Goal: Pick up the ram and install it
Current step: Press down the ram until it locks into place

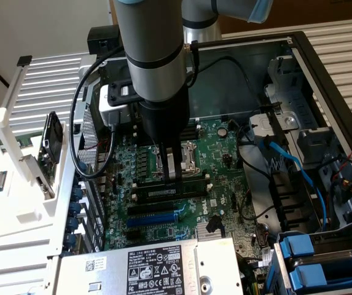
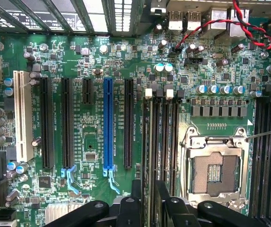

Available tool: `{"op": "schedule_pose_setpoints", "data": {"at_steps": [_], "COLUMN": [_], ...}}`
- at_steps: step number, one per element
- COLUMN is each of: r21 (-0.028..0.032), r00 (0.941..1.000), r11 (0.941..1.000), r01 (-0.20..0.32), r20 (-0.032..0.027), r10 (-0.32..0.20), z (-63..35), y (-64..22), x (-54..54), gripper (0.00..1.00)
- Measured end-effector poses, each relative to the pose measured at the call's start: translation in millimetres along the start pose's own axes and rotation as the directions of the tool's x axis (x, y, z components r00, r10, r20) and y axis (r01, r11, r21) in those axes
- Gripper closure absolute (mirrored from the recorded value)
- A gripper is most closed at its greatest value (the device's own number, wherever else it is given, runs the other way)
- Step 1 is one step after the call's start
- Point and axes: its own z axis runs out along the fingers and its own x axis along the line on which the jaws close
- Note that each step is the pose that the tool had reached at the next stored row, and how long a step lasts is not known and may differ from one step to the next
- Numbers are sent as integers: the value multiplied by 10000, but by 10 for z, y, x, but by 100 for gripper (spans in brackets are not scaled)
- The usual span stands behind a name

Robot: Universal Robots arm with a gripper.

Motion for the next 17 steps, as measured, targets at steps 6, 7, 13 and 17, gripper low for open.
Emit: {"op": "schedule_pose_setpoints", "data": {"at_steps": [6,7,13,17], "r21": [0,0,-172,-633], "r00": [10000,10000,10000,10000], "r11": [10000,10000,9999,9980], "r01": [0,0,-13,-48], "r20": [0,0,-7,-28], "r10": [0,0,13,46], "z": [0,0,5,6], "y": [0,0,-15,-45], "x": [0,0,-40,-45], "gripper": [89,89,89,89]}}
